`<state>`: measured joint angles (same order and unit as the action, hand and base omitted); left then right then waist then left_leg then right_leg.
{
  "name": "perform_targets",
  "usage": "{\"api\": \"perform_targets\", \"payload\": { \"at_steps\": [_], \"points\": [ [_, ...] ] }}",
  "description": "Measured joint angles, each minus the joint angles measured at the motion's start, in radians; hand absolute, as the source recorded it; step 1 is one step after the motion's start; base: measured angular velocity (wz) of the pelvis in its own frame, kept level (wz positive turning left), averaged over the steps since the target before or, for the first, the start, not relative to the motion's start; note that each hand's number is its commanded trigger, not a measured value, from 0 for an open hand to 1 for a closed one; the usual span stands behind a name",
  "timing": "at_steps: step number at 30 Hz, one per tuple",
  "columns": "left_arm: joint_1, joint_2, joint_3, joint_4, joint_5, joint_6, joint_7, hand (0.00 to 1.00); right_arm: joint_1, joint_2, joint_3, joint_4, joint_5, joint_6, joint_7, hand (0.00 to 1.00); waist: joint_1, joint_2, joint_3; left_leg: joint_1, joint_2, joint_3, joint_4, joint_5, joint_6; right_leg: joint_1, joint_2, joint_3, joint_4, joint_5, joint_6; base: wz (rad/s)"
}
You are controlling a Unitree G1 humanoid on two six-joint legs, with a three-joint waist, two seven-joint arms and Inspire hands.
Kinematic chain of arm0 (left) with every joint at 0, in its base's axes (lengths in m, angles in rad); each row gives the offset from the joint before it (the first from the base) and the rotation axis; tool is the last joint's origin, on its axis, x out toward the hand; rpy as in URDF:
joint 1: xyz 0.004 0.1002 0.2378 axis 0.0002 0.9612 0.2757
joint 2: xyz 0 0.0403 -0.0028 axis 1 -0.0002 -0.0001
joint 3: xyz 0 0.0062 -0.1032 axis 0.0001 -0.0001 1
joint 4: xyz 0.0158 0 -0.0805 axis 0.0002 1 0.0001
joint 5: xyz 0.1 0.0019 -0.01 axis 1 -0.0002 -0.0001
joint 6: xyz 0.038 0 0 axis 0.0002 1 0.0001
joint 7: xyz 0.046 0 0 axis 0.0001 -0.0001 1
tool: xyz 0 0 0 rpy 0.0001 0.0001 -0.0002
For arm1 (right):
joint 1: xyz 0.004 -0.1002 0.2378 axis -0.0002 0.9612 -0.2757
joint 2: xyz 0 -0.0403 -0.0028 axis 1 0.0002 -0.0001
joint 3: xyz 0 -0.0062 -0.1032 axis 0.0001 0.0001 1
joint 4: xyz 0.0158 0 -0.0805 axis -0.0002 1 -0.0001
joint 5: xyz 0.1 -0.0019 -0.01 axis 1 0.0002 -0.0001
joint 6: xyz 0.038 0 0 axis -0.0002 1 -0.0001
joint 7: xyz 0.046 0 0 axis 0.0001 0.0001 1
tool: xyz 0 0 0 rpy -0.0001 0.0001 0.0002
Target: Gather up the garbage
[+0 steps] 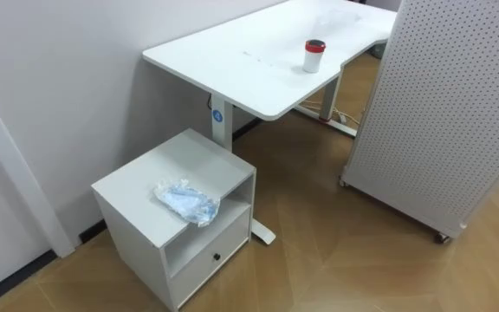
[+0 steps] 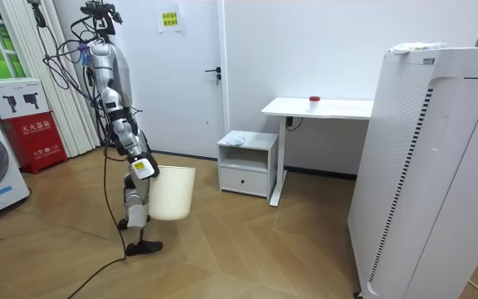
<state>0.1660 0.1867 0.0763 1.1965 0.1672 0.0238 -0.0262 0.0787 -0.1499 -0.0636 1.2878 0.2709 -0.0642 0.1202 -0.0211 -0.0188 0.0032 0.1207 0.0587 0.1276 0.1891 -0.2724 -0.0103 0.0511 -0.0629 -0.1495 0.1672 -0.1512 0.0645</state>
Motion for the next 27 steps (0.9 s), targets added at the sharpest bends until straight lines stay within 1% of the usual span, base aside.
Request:
{"api": "perform_targets", "payload": {
  "at_steps": [11, 22, 24, 25, 26, 27],
  "points": [
    [0.000, -0.001, 0.000, 0.001, 0.000, -0.001, 0.008, 0.00, -0.001, 0.000, 0.001, 0.000, -0.001, 0.000, -0.008, 1.00, 0.002, 0.005, 0.0029, 0.000, 0.000, 0.001, 0.000, 0.000, 0.000, -0.001, 0.000, 0.000, 0.000, 0.000, 0.000, 0.00],
    [0.002, -0.004, 0.001, 0.002, 0.003, 0.001, 0.019, 0.00, -0.012, -0.004, 0.003, 0.020, 0.000, 0.004, 0.001, 1.00, 0.004, 0.012, 0.0020, -0.010, 0.003, 0.000, 0.012, 0.000, 0.000, -0.003, 0.001, -0.002, 0.002, 0.000, 0.000, 0.00],
    [0.006, -0.004, 0.000, 0.003, 0.002, 0.001, 0.023, 0.00, -0.018, -0.007, 0.002, 0.021, -0.002, 0.017, 0.002, 1.00, 0.004, 0.012, 0.0016, -0.011, 0.007, 0.002, 0.019, -0.001, -0.002, -0.003, 0.002, -0.010, 0.008, -0.004, -0.006, 0.00],
    [0.009, -0.003, 0.001, 0.004, 0.003, 0.002, 0.025, 0.00, -0.021, -0.005, 0.001, 0.019, -0.007, 0.024, 0.003, 1.00, 0.005, 0.013, 0.0008, -0.017, 0.016, 0.009, 0.032, -0.008, -0.011, -0.017, 0.005, -0.026, 0.036, -0.016, -0.014, -0.08],
    [0.016, 0.000, 0.003, 0.009, 0.004, 0.006, 0.025, 0.00, -0.025, -0.002, -0.002, 0.017, -0.010, 0.025, 0.006, 1.00, 0.008, 0.007, -0.0006, -0.027, 0.022, 0.011, 0.063, -0.012, -0.019, -0.034, 0.005, -0.048, 0.068, -0.030, -0.023, -0.13],
    [0.019, 0.000, 0.013, 0.011, 0.004, 0.009, 0.024, 0.00, -0.025, -0.002, -0.003, 0.016, -0.012, 0.025, 0.009, 1.00, 0.011, 0.005, 0.0008, -0.033, 0.025, 0.012, 0.084, -0.014, -0.022, -0.038, 0.005, -0.054, 0.082, -0.037, -0.028, -0.20]
  ]
}}
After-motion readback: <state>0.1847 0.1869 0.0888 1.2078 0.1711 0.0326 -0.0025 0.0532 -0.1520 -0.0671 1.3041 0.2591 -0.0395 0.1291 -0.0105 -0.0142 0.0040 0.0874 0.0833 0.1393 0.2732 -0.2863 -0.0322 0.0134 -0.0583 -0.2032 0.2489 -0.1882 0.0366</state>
